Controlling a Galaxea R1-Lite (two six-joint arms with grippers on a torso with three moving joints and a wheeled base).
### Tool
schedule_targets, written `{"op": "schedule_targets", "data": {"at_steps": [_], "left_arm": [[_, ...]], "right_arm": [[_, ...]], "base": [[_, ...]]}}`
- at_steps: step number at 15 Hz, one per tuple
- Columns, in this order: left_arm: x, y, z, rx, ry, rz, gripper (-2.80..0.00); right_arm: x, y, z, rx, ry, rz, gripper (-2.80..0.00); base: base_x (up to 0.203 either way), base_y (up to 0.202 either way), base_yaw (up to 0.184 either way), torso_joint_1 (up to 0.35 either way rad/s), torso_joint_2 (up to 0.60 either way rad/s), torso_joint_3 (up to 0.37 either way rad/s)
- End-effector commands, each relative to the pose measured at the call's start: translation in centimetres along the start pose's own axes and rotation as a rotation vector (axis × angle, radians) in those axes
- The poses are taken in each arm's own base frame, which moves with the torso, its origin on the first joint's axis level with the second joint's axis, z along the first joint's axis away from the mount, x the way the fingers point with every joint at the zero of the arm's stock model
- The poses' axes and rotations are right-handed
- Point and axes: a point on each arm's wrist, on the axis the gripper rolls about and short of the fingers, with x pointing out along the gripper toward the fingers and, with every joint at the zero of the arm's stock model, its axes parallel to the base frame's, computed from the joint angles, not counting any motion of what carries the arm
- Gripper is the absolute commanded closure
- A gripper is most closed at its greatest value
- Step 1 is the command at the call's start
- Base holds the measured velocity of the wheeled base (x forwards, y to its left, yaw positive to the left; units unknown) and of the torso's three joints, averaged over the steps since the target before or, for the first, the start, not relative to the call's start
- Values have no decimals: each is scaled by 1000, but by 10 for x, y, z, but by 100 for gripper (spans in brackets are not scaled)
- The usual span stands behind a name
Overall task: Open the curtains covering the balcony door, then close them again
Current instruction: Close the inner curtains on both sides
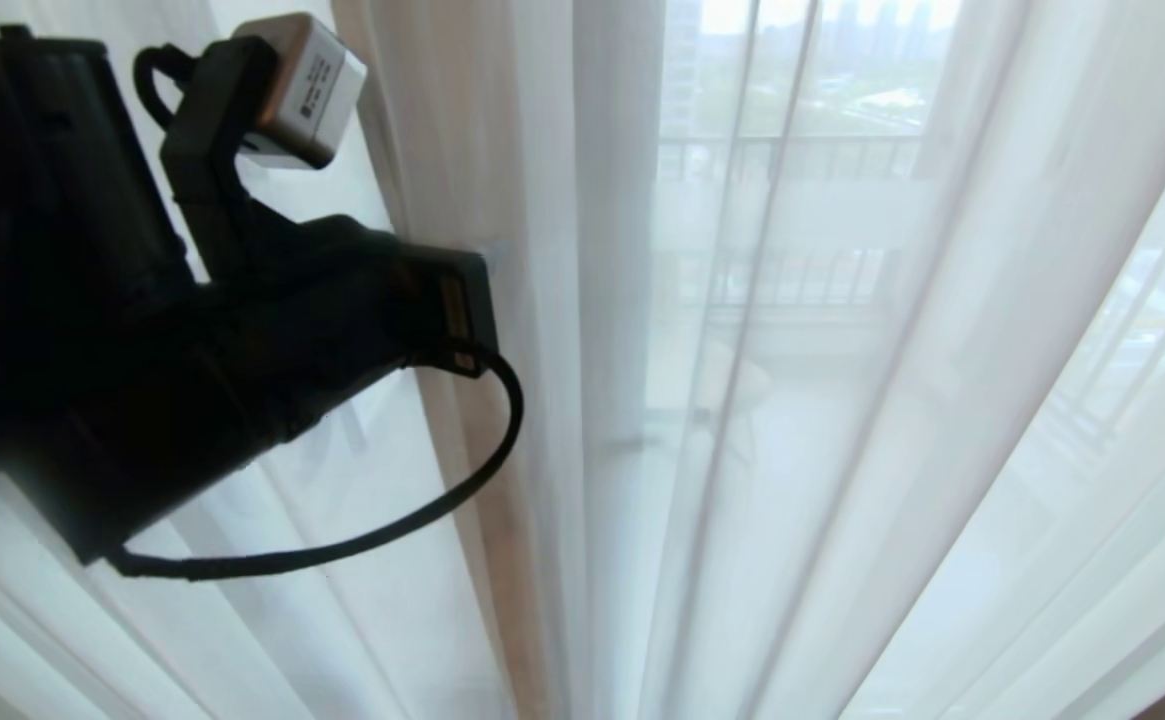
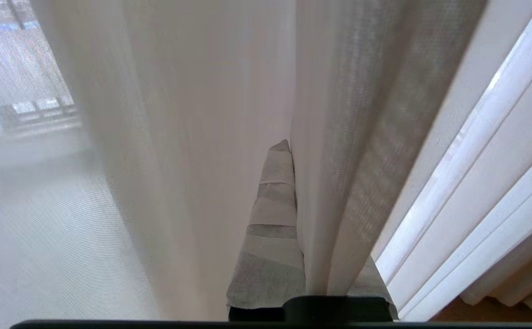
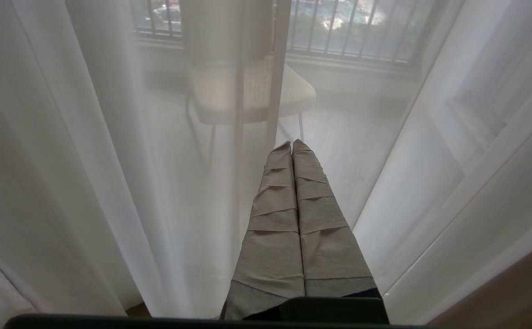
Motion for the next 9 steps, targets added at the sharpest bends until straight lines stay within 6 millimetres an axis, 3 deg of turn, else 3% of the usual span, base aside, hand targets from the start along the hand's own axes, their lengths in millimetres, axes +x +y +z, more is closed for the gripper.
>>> {"op": "schedule_targets", "data": {"at_steps": [1, 9], "left_arm": [[-4, 6, 1, -2, -4, 18, 0], [8, 18, 3, -3, -6, 62, 0]], "right_arm": [[0, 0, 0, -1, -1, 1, 0], [0, 0, 0, -1, -1, 1, 0]], "base": [[0, 0, 0, 0, 0, 0], [0, 0, 0, 0, 0, 0]]}}
